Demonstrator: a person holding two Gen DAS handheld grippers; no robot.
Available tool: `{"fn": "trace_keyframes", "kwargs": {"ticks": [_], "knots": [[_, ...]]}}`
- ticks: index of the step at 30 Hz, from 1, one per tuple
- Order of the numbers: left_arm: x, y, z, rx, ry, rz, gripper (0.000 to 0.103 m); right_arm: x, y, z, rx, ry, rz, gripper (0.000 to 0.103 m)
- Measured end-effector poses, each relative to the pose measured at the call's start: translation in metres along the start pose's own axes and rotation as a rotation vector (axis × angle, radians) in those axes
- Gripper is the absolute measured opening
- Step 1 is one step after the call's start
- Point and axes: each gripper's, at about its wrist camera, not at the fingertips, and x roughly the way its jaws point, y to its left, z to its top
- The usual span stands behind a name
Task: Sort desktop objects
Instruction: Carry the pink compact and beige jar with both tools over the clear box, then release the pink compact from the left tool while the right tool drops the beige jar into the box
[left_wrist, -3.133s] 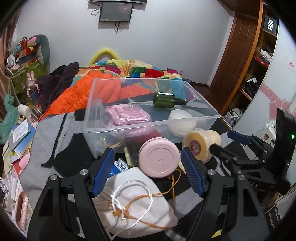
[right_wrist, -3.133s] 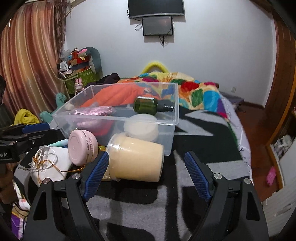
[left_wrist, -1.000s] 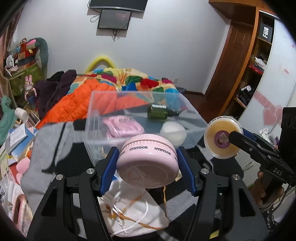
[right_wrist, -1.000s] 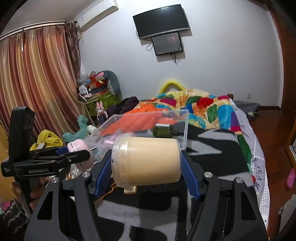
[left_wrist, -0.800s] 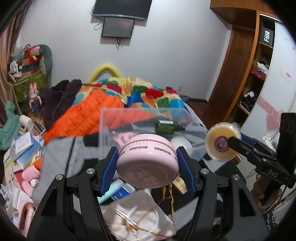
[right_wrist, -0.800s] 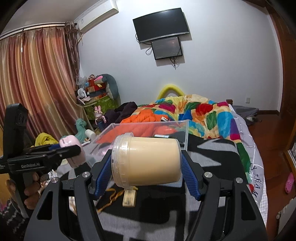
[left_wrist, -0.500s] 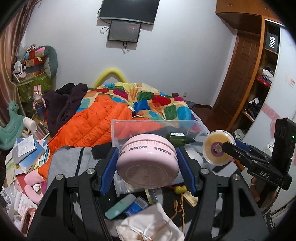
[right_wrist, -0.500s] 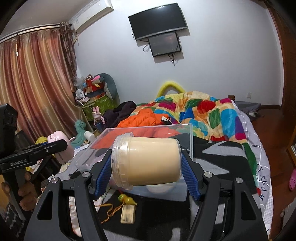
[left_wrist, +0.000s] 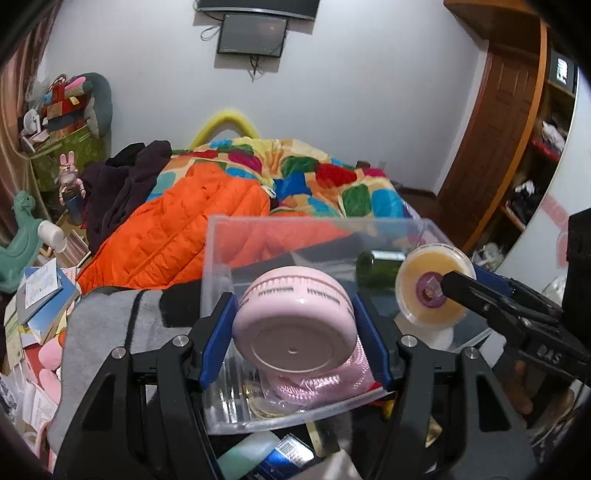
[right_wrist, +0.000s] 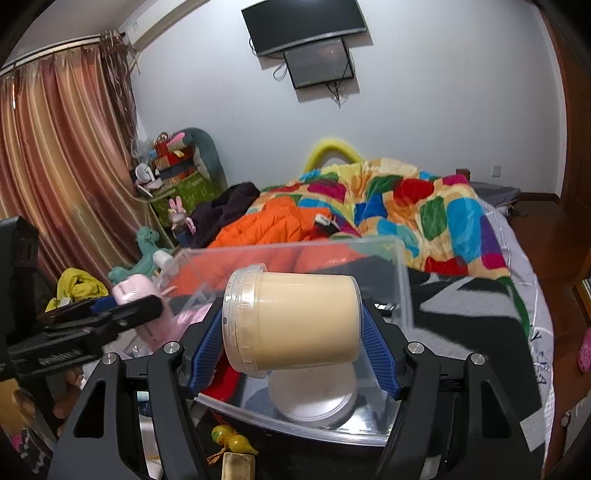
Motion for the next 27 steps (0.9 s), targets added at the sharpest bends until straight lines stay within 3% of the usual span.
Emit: {"fn": "trace_keyframes", "kwargs": {"ticks": [7, 14, 23, 27], "knots": [[0.005, -0.005, -0.009, 0.024, 0.005, 0.004, 0.063, 0.009, 0.017, -0.011, -0.086, -0.008, -0.053, 0.066], [0.010, -0.024, -0.020, 0.128, 0.001, 0.103, 0.071, 0.009, 0.022, -0.014, -0.103, -0.020, -0.094, 0.068], [0.005, -0.023, -0.020, 0.114, 0.020, 0.067, 0.076, -0.008, 0.015, -0.012, -0.069, -0.017, -0.077, 0.073], [-0.003, -0.019, -0.018, 0.081, 0.024, 0.047, 0.076, -0.021, 0.016, -0.014, -0.081, -0.042, -0.087, 0.081]]}}
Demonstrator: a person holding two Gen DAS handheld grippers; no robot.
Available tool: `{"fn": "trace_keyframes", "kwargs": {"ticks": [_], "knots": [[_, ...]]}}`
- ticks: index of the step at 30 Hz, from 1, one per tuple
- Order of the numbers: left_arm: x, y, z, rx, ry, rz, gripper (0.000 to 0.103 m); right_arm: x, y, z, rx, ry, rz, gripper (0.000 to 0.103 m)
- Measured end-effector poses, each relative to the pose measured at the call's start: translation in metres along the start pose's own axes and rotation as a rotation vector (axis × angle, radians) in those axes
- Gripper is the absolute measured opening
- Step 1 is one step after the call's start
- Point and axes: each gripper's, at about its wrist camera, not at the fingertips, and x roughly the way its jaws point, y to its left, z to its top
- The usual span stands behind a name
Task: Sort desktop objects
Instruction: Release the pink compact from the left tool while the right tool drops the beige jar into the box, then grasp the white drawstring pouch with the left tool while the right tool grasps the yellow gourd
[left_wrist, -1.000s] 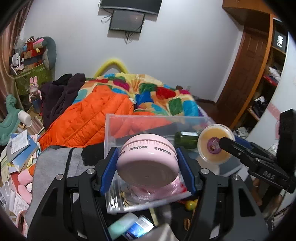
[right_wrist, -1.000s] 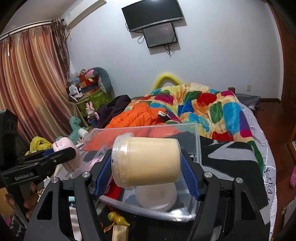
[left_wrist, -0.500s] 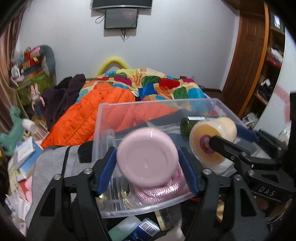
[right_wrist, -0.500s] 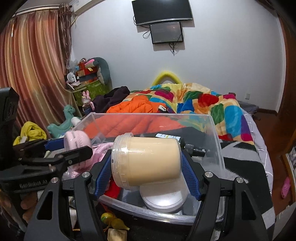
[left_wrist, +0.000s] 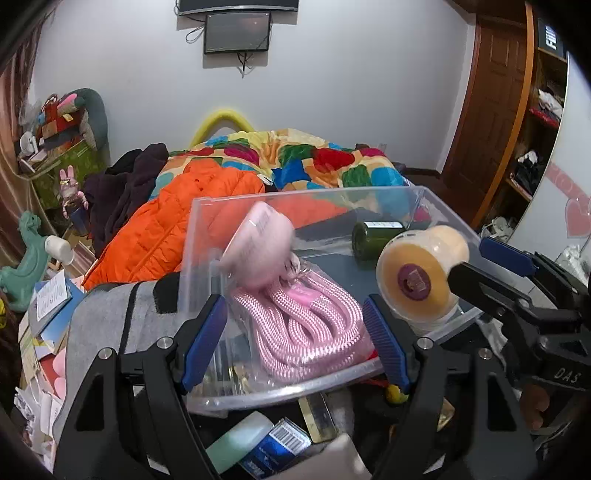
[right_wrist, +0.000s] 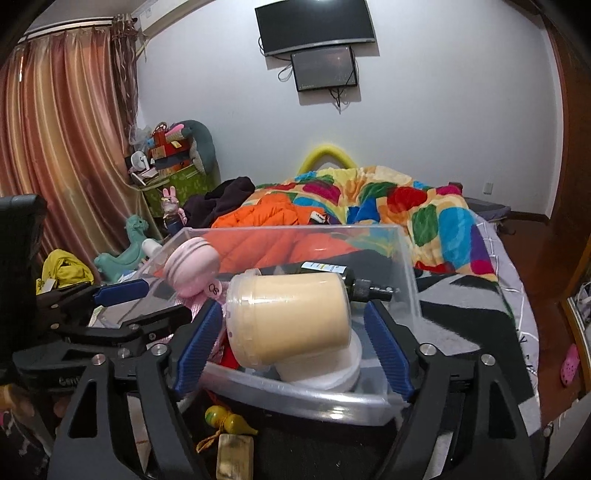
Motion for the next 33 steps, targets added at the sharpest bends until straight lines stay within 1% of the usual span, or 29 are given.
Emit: {"fn": "trace_keyframes", "kwargs": {"ticks": [3, 8, 11, 14, 19, 25, 30, 33], "knots": [[-0.009, 0.004, -0.001, -0.021, -0.010, 0.007, 0.080, -0.008, 0.001, -0.002, -0.009, -0.007, -0.015, 0.082], [-0.025, 0.009, -0.006, -0.055, -0.016, -0.023, 0.080, -0.018, 0.000, -0.007, 0.001, -0.001, -0.020, 0.082], [-0.041, 0.009, -0.009, -0.062, -0.039, 0.025, 0.084, -0.026, 0.001, -0.012, 0.024, -0.003, -0.012, 0.082], [-0.052, 0.013, -0.014, -0.079, -0.045, 0.016, 0.086, -0.035, 0.000, -0.020, 0.050, -0.008, 0.017, 0.082], [-0.066, 0.021, -0.027, -0.110, -0.027, 0.013, 0.086, -0.040, 0.005, -0.030, 0.063, 0.006, 0.038, 0.082], [-0.079, 0.030, -0.045, -0.119, 0.000, 0.040, 0.086, -0.042, 0.009, -0.044, 0.064, 0.024, 0.031, 0.082], [-0.081, 0.040, -0.060, -0.136, 0.033, 0.070, 0.086, -0.039, 0.006, -0.053, 0.113, 0.067, 0.095, 0.082], [-0.080, 0.045, -0.071, -0.153, 0.056, 0.068, 0.086, -0.036, 0.005, -0.059, 0.118, 0.083, 0.084, 0.082]]}}
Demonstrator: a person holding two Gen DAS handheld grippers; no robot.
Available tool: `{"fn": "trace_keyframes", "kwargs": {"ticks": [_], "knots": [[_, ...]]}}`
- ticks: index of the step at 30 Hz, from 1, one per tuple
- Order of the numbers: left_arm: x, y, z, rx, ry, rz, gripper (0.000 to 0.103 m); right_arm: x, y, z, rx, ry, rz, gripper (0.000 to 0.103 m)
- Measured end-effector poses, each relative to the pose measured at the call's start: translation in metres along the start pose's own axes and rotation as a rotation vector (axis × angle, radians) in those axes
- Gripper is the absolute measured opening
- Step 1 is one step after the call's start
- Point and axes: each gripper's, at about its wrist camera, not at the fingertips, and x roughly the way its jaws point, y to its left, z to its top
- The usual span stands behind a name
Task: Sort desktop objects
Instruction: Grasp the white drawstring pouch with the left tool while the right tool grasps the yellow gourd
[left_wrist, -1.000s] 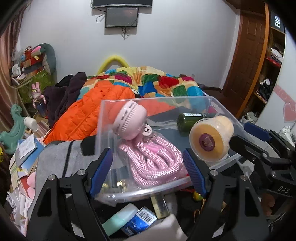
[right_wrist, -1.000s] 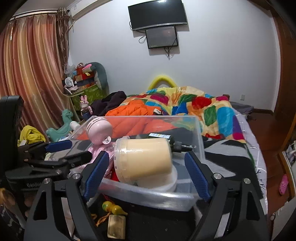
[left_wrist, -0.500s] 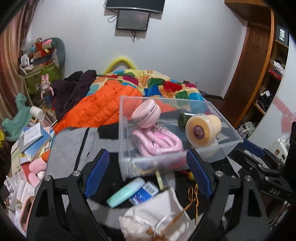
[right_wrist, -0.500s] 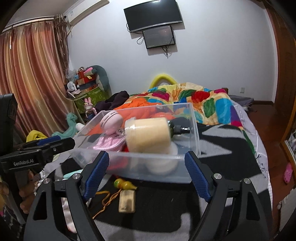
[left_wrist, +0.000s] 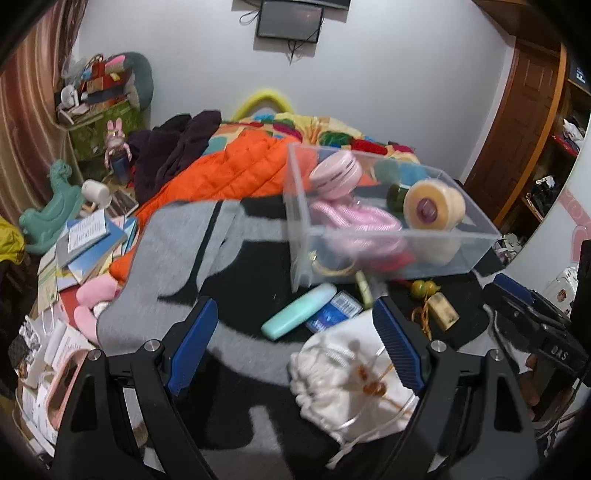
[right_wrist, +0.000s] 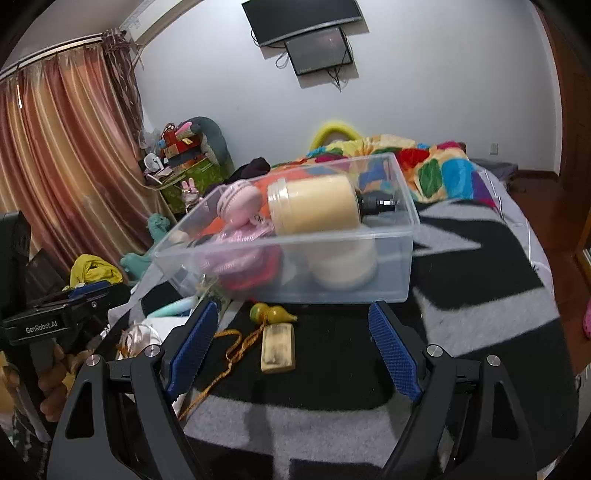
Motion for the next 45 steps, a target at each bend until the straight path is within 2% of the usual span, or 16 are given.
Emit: {"fn": "trace_keyframes", "kwargs": {"ticks": [7, 12, 17, 20, 24, 26, 28, 32, 33, 35, 36, 39, 41, 43, 44, 45], "knots": [[0.017, 0.004, -0.035, -0.007, 0.085, 0.010, 0.086, 0.009, 0.002, -0.007, -0.027, 0.019, -0.052, 0.082], [0.019, 0.000, -0.045, -0.029, 0.081, -0.011, 0.087, 0.027, 0.014, -0.008, -0.074, 0.053, -0.081, 0.082], [0.019, -0.012, -0.050, 0.000, 0.081, -0.038, 0.087, 0.041, 0.023, -0.009, -0.113, 0.095, -0.102, 0.082], [0.019, -0.016, -0.052, 0.006, 0.083, -0.057, 0.087, 0.043, 0.028, -0.007, -0.154, 0.118, -0.066, 0.081], [0.019, -0.024, -0.054, 0.023, 0.091, -0.097, 0.087, 0.049, 0.033, -0.002, -0.199, 0.143, -0.074, 0.081], [0.020, -0.033, -0.056, 0.063, 0.080, -0.104, 0.089, 0.053, 0.033, -0.002, -0.211, 0.146, -0.080, 0.076], [0.023, -0.041, -0.058, 0.077, 0.073, -0.114, 0.094, 0.057, 0.031, -0.002, -0.202, 0.171, -0.085, 0.058], [0.029, -0.056, -0.059, 0.087, 0.065, -0.126, 0.099, 0.064, 0.038, -0.004, -0.254, 0.200, -0.077, 0.039], [0.030, -0.061, -0.059, 0.093, 0.061, -0.124, 0.099, 0.066, 0.042, -0.008, -0.285, 0.206, -0.101, 0.035], [0.030, -0.066, -0.060, 0.108, 0.044, -0.107, 0.099, 0.064, 0.049, -0.012, -0.325, 0.189, -0.130, 0.034], [0.031, -0.066, -0.061, 0.107, 0.036, -0.102, 0.099, 0.063, 0.051, -0.014, -0.341, 0.177, -0.136, 0.024], [0.029, -0.066, -0.064, 0.089, 0.012, -0.095, 0.098, 0.059, 0.048, -0.015, -0.329, 0.166, -0.129, 0.022], [0.024, -0.066, -0.065, 0.098, -0.003, -0.088, 0.091, 0.054, 0.044, -0.014, -0.313, 0.155, -0.112, 0.022], [0.015, -0.065, -0.067, 0.078, -0.027, -0.114, 0.066, 0.049, 0.040, -0.013, -0.291, 0.140, -0.091, 0.022], [0.012, -0.063, -0.067, 0.069, -0.034, -0.121, 0.059, 0.047, 0.038, -0.013, -0.279, 0.134, -0.080, 0.022], [0.011, -0.061, -0.067, 0.062, -0.040, -0.131, 0.048, 0.043, 0.033, -0.013, -0.257, 0.127, -0.060, 0.022]]}}
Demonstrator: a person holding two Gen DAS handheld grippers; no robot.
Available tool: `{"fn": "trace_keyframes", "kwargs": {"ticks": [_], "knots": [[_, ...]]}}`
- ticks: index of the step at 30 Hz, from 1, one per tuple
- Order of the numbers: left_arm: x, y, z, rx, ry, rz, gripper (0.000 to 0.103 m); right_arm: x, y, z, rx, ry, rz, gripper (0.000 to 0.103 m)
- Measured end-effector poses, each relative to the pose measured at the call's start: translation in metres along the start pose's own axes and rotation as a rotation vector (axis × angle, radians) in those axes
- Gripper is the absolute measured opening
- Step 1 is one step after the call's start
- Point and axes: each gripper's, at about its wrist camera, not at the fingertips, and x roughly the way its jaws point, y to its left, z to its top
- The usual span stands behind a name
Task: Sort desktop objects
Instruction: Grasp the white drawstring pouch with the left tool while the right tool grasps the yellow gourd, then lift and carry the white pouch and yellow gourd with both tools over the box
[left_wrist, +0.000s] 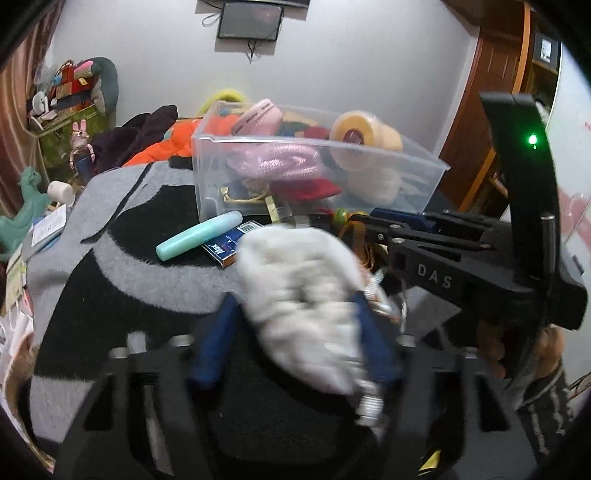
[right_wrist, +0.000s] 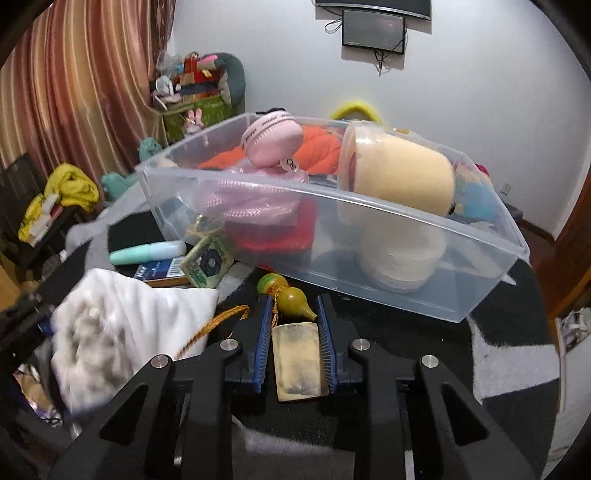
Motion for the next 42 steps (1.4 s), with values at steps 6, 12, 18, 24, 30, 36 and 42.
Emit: {"fn": "trace_keyframes", "kwargs": {"ticks": [6, 12, 18, 24, 30, 36, 42], "knots": [[-0.014, -0.002, -0.007, -0.031, -0.023, -0.011, 0.030, -0.021, -0.015, -0.013, 0.065, -0.033, 0.052, 0.022], [-0.026, -0.001, -0.008, -0.083, -0.063, 0.002, 0.025, -0.043, -0.025, -0.024, 0.090, -0.068, 0.057, 0.021], [-0.035, -0.006, -0.003, -0.063, -0.084, 0.032, 0.025, -0.053, -0.026, -0.024, 0.040, -0.079, 0.015, 0.021], [-0.037, -0.013, 0.000, -0.045, -0.097, 0.058, 0.025, -0.053, -0.015, -0.030, -0.050, -0.073, -0.023, 0.024], [-0.030, -0.027, 0.002, 0.014, -0.095, 0.069, 0.025, -0.028, -0.010, -0.030, -0.036, -0.006, -0.008, 0.032], [-0.010, -0.026, 0.004, 0.022, -0.052, 0.065, 0.030, -0.014, -0.013, -0.021, -0.023, 0.025, -0.004, 0.049], [0.009, -0.037, 0.002, 0.072, -0.033, 0.083, 0.044, -0.014, -0.017, -0.020, 0.011, 0.012, -0.001, 0.050]]}}
